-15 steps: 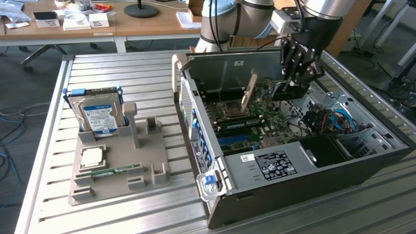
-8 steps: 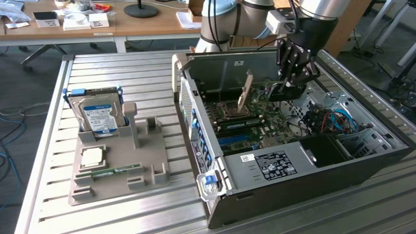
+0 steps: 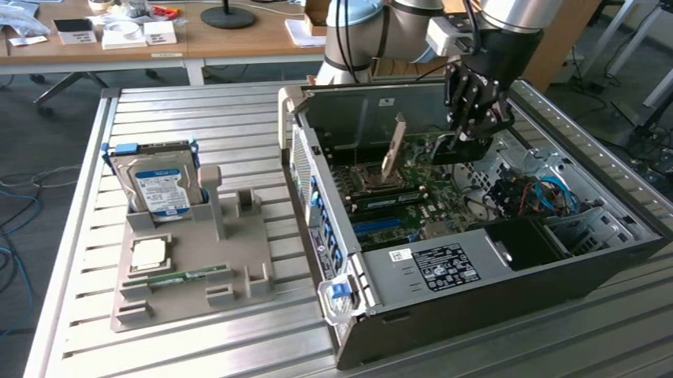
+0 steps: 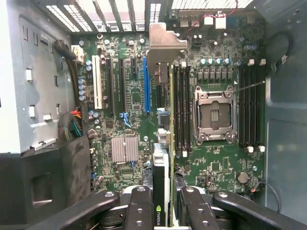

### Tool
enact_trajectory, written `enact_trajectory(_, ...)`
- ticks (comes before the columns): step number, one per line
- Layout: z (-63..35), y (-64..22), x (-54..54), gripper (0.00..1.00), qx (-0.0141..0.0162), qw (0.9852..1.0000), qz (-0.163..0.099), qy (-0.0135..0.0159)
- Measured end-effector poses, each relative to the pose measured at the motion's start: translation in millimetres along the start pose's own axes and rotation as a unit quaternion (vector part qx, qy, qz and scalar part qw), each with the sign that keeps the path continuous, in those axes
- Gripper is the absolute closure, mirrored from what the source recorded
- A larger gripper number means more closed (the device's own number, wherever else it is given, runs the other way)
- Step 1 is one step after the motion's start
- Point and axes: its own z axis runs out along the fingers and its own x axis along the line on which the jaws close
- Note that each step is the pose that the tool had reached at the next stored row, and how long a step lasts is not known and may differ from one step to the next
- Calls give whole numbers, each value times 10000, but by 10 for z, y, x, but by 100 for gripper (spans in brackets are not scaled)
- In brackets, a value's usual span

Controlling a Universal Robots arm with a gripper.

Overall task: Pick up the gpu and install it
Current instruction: 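Insert the gpu into the slot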

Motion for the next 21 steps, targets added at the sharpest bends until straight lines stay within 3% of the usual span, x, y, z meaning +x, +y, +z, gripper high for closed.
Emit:
enact_trajectory(7,11,110,5,73,4,10000,0,1)
enact_trajectory(21,63,113,7,73,4,10000,0,1)
